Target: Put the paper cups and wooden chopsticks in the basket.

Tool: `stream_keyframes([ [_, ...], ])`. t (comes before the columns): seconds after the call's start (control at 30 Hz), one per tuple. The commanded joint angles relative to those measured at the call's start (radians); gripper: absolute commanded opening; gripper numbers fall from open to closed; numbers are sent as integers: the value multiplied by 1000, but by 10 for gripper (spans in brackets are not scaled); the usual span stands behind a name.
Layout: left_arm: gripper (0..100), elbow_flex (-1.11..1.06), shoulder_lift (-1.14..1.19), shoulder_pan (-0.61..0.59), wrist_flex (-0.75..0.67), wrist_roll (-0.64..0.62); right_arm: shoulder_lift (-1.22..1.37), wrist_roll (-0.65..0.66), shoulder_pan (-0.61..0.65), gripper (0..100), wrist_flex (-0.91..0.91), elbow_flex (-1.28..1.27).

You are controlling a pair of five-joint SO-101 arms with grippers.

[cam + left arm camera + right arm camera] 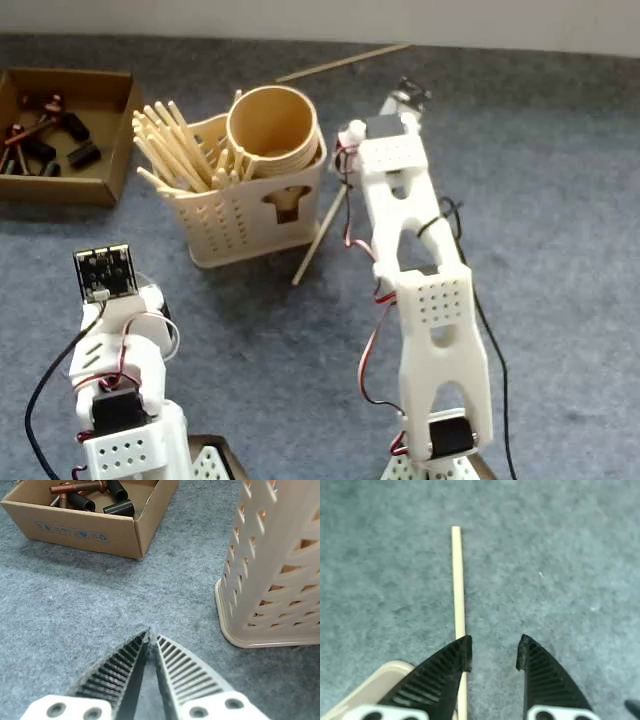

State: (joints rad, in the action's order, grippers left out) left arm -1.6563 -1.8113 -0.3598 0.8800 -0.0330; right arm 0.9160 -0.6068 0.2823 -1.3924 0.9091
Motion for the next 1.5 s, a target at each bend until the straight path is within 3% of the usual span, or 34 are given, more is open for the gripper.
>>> stream_keyframes([
  [0.0, 8, 2, -4, -5, -26, -2, -15, 130, 7, 152, 18, 42],
  [0.1, 8, 2, -4, -5, -26, -2, -15, 212, -1, 152, 64, 44],
  [0.37, 8, 2, -4, -7, -26, -2, -15, 213, -38, 152, 255, 38],
  [0.77, 8, 2, -4, -5, -26, -2, 137, 219, -28, 152, 280, 44],
  [0.93, 8, 2, -4, -5, -26, -2, 153, 219, -31, 149, 275, 36],
  [1.13, 8, 2, -4, -5, -26, -2, 154, 218, -35, 13, 194, 36],
  [1.4, 8, 2, -4, -10, -26, -2, 139, 222, -88, 9, 22, 47],
  [1.47, 8, 2, -4, -10, -29, -2, 131, 279, -101, 9, -5, 79],
])
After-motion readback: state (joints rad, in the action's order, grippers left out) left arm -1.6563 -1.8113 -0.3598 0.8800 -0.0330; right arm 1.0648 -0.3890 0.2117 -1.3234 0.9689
